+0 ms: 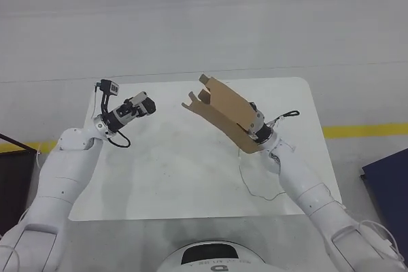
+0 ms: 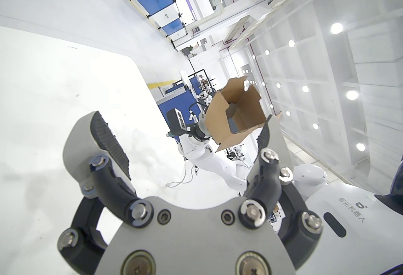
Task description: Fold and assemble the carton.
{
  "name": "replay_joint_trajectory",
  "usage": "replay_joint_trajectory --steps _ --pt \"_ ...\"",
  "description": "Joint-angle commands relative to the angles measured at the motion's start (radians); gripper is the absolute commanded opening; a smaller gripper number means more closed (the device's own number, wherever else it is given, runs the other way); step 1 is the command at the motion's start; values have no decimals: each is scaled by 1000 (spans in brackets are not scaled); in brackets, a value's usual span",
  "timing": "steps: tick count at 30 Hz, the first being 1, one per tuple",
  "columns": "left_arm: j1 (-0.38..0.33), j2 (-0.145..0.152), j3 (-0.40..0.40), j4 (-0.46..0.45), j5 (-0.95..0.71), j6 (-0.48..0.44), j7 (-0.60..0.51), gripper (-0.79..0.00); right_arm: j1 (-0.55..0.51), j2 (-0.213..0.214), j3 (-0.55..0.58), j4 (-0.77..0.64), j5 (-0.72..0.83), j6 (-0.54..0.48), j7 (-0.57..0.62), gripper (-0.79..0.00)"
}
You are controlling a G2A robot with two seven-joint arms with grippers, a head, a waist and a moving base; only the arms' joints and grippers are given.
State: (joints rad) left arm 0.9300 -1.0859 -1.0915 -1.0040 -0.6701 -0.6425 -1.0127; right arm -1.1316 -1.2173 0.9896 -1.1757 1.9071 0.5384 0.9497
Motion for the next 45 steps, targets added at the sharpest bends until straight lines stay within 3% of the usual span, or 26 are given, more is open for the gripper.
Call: replay_joint_trajectory --steps 1,5,10,15,25,33,45 --pt "10 4 -4 -65 1 23 -58 0 1 -5 -2 14 35 48 -9 -785" --pt "25 21 -15 -161 198 -45 -120 0 0 -10 6 40 77 125 -30 -785" --pt "59 33 -21 -279 506 -107 -19 0 -9 -11 32 64 132 203 -55 -785" --pt "88 32 -13 -337 521 -131 40 0 -21 -12 58 64 173 256 -92 -785" --pt "-17 1 72 -324 567 -111 114 0 -29 -21 75 41 188 284 -188 -785" --pt "-66 -35 160 -257 664 -45 246 0 -43 -28 83 3 123 272 -162 -785" --pt "-97 -46 142 -191 615 -48 288 0 -48 -37 98 1 76 274 -158 -785"
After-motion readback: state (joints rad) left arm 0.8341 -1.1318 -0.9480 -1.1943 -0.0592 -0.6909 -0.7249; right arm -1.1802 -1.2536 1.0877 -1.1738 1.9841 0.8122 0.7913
